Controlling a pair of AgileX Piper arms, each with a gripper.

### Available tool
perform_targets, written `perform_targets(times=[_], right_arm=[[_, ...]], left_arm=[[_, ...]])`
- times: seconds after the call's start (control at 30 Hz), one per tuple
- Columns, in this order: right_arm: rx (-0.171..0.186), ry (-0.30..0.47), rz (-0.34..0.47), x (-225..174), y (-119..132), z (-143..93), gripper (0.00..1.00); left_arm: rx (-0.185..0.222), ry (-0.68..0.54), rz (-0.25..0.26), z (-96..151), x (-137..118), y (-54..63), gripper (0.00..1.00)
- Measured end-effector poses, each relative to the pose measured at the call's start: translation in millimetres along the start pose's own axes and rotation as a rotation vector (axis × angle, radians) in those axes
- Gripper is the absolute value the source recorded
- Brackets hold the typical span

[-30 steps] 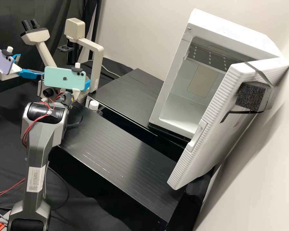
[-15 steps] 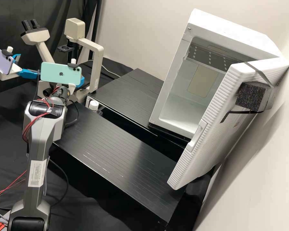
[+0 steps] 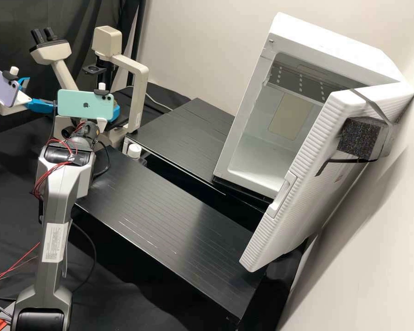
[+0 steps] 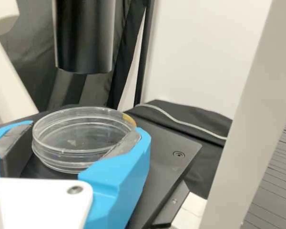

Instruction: Take out the petri dish and place it under the microscope.

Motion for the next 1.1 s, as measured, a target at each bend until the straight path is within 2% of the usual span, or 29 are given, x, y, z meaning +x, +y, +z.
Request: perform_targets(times=[0.1, 0.53, 0.57, 0.73, 1.1], right_arm=[[0.011, -0.007, 0.007, 4, -1, 2, 0.00], [0.009, 0.005, 0.001, 12, 6, -7, 0.00], [0.009, -0.001, -0.007, 13, 5, -5, 1.00], [-0.014, -0.016, -0.020, 14, 3, -1, 1.00], [-0.023, -0.026, -0.030, 13, 0, 3, 1.00]], left_arm=[[0.000, 0.000, 0.000, 0, 0, 0.0, 1.00], [0.000, 0.000, 0.000, 0, 0, 0.0, 1.00], [0.000, 0.000, 0.000, 0, 0, 0.0, 1.00], [0.000, 0.000, 0.000, 0, 0, 0.0, 1.00], [0.000, 0.000, 0.000, 0, 0, 0.0, 1.00]])
